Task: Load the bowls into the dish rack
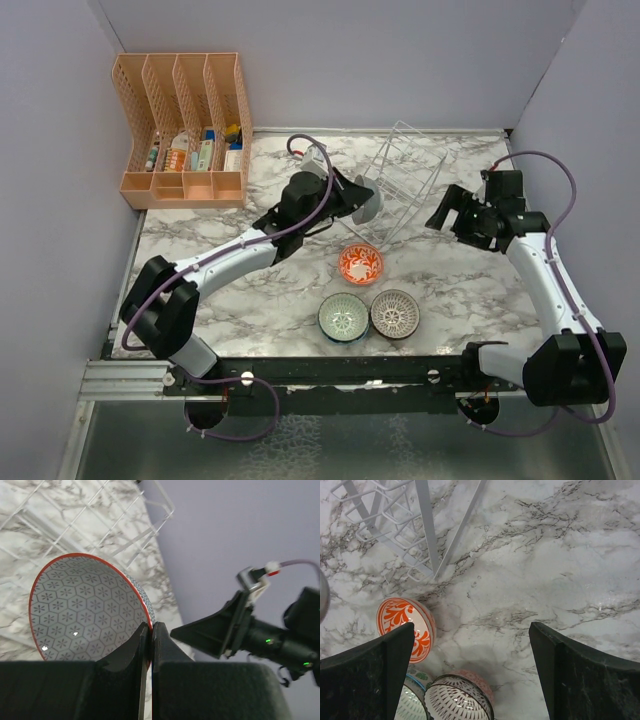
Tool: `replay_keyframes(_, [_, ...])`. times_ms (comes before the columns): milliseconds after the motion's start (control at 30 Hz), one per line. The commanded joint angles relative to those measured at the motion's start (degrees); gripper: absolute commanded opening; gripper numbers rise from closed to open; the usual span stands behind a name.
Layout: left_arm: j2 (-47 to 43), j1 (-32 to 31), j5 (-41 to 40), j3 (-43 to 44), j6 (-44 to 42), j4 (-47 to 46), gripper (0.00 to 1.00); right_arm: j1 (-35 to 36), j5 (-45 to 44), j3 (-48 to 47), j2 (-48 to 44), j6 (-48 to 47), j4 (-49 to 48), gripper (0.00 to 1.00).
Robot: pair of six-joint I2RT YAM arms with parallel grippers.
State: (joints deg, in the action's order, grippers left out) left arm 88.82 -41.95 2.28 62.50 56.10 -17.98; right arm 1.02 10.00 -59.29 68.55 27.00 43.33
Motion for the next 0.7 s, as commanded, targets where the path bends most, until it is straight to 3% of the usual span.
replay_keyframes(0, [-1.6, 0.8, -1.0, -0.5, 10.6, -19.8, 0.00, -0.1, 3.0, 0.9, 0.4, 0.5, -1.4, 0.97])
replay_keyframes(267, [3.7, 1.2, -1.0, -4.8, 21.8, -31.9, 0.00, 0.1, 4.6, 0.2, 1.1, -0.7, -3.5, 0.97])
replay_keyframes(500, [-0.6, 4.0, 4.2, 2.3, 11.5, -16.1, 0.00, 0.1, -2.4, -0.5, 3.2, -2.6, -5.0, 0.97])
replay_keyframes(667, [-5.3, 7.7, 7.3, 2.3, 7.0, -7.7, 0.00, 0.1, -1.9, 1.6, 4.4, -1.5, -9.7, 0.94])
